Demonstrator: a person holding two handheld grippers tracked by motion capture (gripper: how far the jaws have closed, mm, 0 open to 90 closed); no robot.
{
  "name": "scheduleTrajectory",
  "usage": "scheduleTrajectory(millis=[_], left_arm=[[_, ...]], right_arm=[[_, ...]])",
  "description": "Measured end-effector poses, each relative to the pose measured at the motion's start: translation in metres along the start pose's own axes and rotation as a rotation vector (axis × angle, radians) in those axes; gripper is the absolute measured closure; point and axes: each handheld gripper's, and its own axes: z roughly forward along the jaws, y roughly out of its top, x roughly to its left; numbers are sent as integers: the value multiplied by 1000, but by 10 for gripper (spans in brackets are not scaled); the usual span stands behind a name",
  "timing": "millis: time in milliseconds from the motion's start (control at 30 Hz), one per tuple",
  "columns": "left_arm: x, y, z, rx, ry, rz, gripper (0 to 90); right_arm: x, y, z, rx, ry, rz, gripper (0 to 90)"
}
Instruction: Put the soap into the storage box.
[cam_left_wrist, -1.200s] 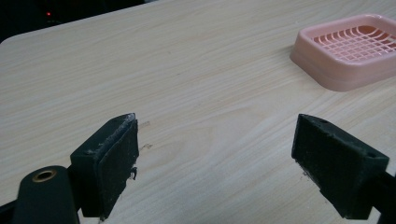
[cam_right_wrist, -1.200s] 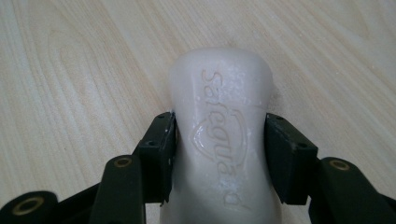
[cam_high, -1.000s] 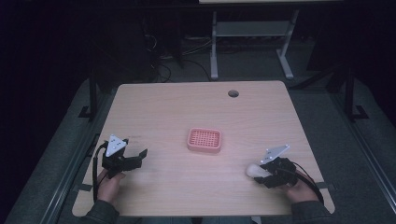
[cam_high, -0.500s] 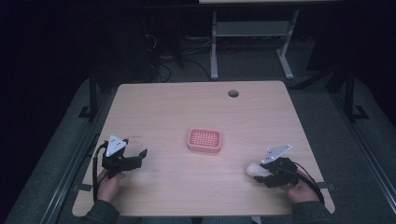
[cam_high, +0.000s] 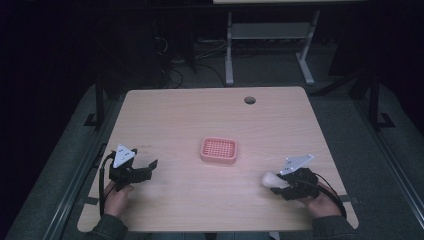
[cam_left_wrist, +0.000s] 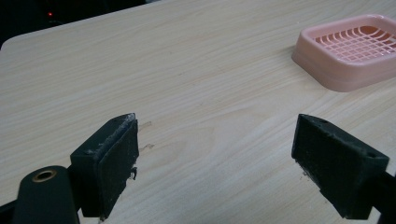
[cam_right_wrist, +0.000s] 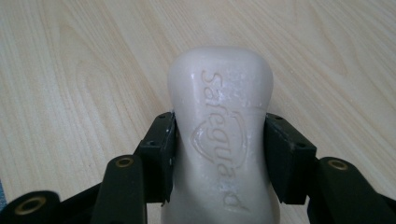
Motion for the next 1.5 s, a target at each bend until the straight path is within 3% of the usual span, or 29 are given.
scheduleTrajectory(millis=[267,733,867,1000,1133,1267,1300,1333,1367,1500], left_arm=[[0,0,0,0,2,-2,141],[1,0,-1,1,3,-2,141],[2,1,-1,-4,6,1,140],[2,0,-1,-2,6,-7,141],[2,0,-1,-4,5,-4,141],[2,0,-1,-10,6,-12,141],[3,0,-2,-6,6,-10,141],[3,0,-2,-6,8,-10,141],[3,0,-2,-4,8,-11,141],[2,1,-2,-7,7,-7,141]], right_arm=[[0,1,0,-3,4,4,481],[1,-1,18,68,29,7,481],[2,-1,18,70,17,8,478],[3,-3,20,67,29,35,422],[6,-5,22,68,20,37,277],[6,-5,22,77,22,34,250],[6,-5,22,80,22,35,253],[6,-4,21,85,23,31,370],[6,-4,19,78,21,35,429],[5,-5,18,75,22,30,450]])
